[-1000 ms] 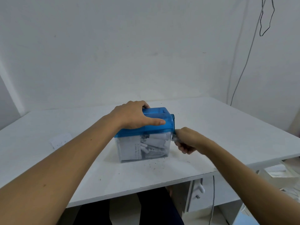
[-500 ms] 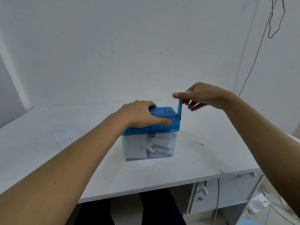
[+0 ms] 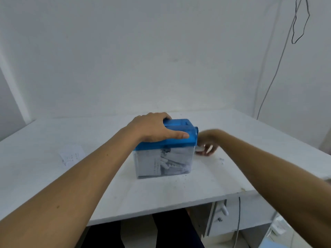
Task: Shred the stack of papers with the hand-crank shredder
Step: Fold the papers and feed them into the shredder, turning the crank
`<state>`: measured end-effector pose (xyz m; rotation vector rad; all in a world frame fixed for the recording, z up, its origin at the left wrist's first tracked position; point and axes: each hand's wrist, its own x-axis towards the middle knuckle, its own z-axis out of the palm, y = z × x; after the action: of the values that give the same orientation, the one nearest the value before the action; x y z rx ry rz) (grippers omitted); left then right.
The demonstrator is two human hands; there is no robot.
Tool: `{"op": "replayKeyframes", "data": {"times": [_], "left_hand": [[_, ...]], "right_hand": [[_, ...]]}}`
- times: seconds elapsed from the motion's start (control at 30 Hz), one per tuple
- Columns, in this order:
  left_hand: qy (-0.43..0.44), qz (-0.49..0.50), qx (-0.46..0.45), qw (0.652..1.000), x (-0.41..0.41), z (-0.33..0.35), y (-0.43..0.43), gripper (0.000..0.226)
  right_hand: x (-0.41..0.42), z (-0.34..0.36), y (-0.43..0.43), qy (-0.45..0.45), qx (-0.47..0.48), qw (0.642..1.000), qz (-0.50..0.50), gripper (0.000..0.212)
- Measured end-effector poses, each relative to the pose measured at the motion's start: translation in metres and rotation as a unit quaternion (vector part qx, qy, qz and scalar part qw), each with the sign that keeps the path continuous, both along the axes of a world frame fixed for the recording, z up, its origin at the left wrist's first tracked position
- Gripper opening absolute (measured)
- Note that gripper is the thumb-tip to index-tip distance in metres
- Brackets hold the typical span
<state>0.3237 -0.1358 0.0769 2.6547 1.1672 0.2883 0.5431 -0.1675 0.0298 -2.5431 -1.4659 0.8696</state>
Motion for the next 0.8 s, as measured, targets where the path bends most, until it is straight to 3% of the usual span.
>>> {"op": "replayKeyframes", "data": {"times": [0.13,0.23,0.4,0.43,0.53,0.6,0.63,0.7,0.8], "left_hand": [[0.002,0.006,-0.003,1.000,0.002,0.002,0.000,0.092],[0.011,0.000,-0.011,1.000,0.002,0.004,-0.001,0.092],[0.034,-0.001,-0.082,0.996,0.004,0.013,0.007,0.128],[0.024,0.000,-0.099,0.995,0.004,0.017,0.009,0.127],[-0.083,-0.004,-0.103,0.991,-0.004,0.028,0.017,0.080],[-0.200,0.012,-0.045,0.979,-0.018,0.031,0.028,0.040],[-0.246,0.030,-0.020,0.969,-0.028,0.030,0.033,0.033],[-0.304,0.068,0.001,0.950,-0.051,0.027,0.046,0.046],[-0.314,0.113,-0.002,0.943,-0.094,0.008,0.063,0.062]], "right_hand": [[0.010,-0.003,0.002,-0.006,0.133,0.991,-0.021,0.012],[0.012,0.019,0.003,0.058,0.248,0.966,-0.047,0.015],[-0.011,0.052,0.008,0.111,0.285,0.952,-0.002,0.026],[-0.017,0.056,0.009,0.110,0.288,0.951,0.010,0.030],[-0.036,0.071,0.014,0.086,0.302,0.949,0.045,0.035],[-0.048,0.080,0.018,0.052,0.317,0.945,0.065,0.034],[-0.055,0.082,0.020,0.029,0.327,0.941,0.077,0.033],[-0.072,0.087,0.022,-0.021,0.342,0.934,0.102,0.029],[-0.112,0.088,0.025,-0.092,0.327,0.932,0.128,0.025]]}}
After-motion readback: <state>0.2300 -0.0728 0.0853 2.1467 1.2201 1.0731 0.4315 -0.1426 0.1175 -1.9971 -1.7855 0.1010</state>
